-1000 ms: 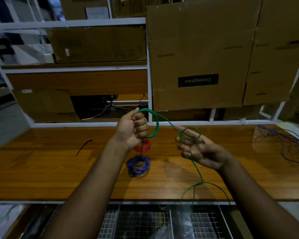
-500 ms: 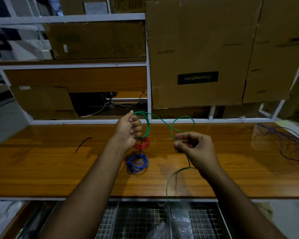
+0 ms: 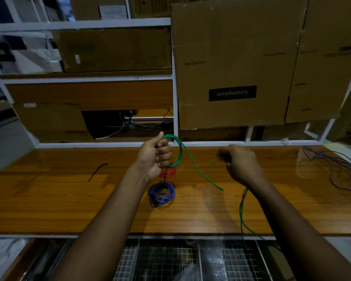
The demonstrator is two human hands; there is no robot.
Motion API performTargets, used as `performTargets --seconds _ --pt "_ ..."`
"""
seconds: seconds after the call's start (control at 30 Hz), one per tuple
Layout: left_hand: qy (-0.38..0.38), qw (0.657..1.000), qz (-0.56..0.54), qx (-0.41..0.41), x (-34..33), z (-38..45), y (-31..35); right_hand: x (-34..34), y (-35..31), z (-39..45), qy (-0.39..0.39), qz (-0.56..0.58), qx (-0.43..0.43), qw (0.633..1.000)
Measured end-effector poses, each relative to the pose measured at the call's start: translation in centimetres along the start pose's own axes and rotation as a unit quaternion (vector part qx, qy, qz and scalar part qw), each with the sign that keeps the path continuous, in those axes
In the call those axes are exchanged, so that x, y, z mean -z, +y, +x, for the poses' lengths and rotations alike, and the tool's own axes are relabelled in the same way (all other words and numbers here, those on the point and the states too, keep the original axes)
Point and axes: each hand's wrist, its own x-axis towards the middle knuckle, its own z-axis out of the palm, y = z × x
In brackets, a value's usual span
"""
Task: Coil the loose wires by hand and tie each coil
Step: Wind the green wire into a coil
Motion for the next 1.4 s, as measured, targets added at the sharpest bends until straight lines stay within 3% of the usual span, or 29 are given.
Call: performTargets --seconds 0.1,0.2,0.37,0.47,0.53,0.67,0.77,0.83,0.97,1.13,1.27,1.4 --pt "0.004 1.0 -0.017 -0.002 0.2 0.4 -0.3 -1.5 -0.3 -0.6 -0.174 0.224 0.004 0.959" --pt "0.011 0.999 -0.035 0.006 0.4 0.8 -0.9 -2.8 -1.7 -1.9 -0.264 0.447 0.067 0.852" --pt "0.033 0.999 -0.033 0.021 0.6 1.2 -2.1 -2.4 -3.5 -2.2 -0.278 0.678 0.05 0.678" --pt "0.037 0.998 -0.036 0.031 0.6 1.1 -2.4 -0.9 -3.4 -1.4 -0.232 0.747 0.004 0.623" --pt "0.035 0.998 -0.032 0.034 0.6 0.9 -2.5 -0.1 -2.9 -0.5 -0.156 0.737 -0.068 0.654" --pt "0.018 0.998 -0.045 0.038 0.5 0.6 -2.3 0.2 -1.4 0.7 -0.014 0.575 -0.202 0.792" --pt "0.004 0.998 -0.058 0.034 0.5 0.4 -1.9 -0.3 -0.8 0.5 0.076 0.345 -0.201 0.914" --pt "-0.005 0.997 -0.067 0.032 0.4 0.4 -1.6 -0.9 -0.9 0.1 0.072 0.211 -0.206 0.953" --pt "-0.005 0.996 -0.085 0.027 -0.1 0.4 -1.3 -1.7 -1.9 -1.1 -0.051 0.134 -0.241 0.96" --pt "0.012 0.996 -0.082 0.039 -0.5 0.4 -1.6 -2.8 -2.4 -1.8 0.097 0.03 -0.103 0.989" --pt "0.014 0.996 -0.077 0.047 -0.6 0.3 -1.8 -2.3 -2.4 -0.9 0.242 -0.05 -0.011 0.969" --pt "-0.024 0.995 -0.074 0.069 -0.5 -0.2 -1.5 -2.6 -1.9 0.6 0.195 -0.122 0.015 0.973"
